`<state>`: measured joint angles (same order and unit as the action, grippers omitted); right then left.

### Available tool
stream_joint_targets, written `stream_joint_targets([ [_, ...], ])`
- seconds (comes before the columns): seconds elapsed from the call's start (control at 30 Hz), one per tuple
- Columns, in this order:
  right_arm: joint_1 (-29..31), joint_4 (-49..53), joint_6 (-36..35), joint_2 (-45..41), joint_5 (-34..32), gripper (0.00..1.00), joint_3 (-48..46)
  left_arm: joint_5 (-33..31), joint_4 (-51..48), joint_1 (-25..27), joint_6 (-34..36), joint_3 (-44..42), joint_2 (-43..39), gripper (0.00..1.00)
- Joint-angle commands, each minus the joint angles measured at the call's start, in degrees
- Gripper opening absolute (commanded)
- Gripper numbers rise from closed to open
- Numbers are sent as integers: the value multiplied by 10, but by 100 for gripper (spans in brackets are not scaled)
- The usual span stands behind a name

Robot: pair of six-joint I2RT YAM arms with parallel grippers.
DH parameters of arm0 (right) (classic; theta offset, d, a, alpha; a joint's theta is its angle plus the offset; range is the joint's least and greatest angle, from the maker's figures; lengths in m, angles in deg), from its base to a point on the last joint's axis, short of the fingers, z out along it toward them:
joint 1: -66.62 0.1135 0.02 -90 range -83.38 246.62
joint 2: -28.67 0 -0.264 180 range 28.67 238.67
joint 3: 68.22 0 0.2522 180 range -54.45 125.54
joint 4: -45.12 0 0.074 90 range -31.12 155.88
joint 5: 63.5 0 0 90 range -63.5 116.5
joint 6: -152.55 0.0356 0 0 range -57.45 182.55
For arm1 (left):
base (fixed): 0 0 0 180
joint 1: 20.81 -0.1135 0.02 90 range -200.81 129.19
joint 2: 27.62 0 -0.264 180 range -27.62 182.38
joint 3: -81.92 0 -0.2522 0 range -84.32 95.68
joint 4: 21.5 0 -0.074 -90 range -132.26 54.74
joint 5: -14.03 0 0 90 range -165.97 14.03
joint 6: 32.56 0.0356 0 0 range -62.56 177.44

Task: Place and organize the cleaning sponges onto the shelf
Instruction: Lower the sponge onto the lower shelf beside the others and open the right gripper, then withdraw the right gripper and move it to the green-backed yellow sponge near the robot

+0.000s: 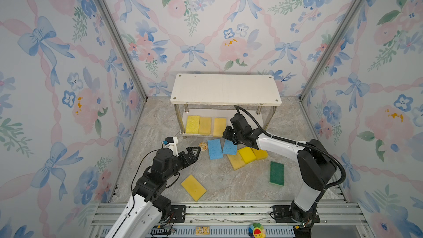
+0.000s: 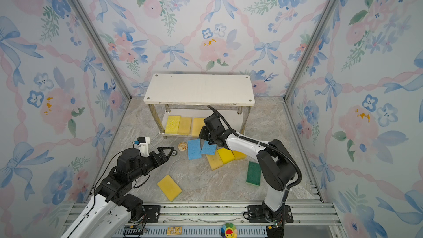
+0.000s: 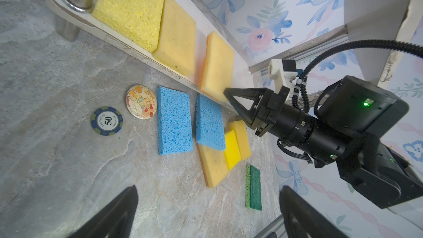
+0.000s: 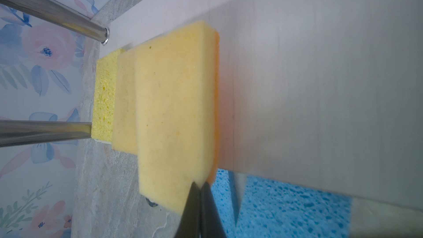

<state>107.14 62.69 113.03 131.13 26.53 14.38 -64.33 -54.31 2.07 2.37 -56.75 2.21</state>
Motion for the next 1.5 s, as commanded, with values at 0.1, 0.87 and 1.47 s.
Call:
stream_joint_targets([
  [0.1, -13, -8, -8, 29, 18, 0, 41, 10, -9, -6, 17, 7, 5, 98],
  [0.87, -28, 4, -14, 81, 48, 0, 81, 24, -9, -25, 22, -4, 6, 98],
  [1.47, -31, 4, -17, 57, 41, 49, 71, 33, -9, -36, 23, -5, 5, 98],
])
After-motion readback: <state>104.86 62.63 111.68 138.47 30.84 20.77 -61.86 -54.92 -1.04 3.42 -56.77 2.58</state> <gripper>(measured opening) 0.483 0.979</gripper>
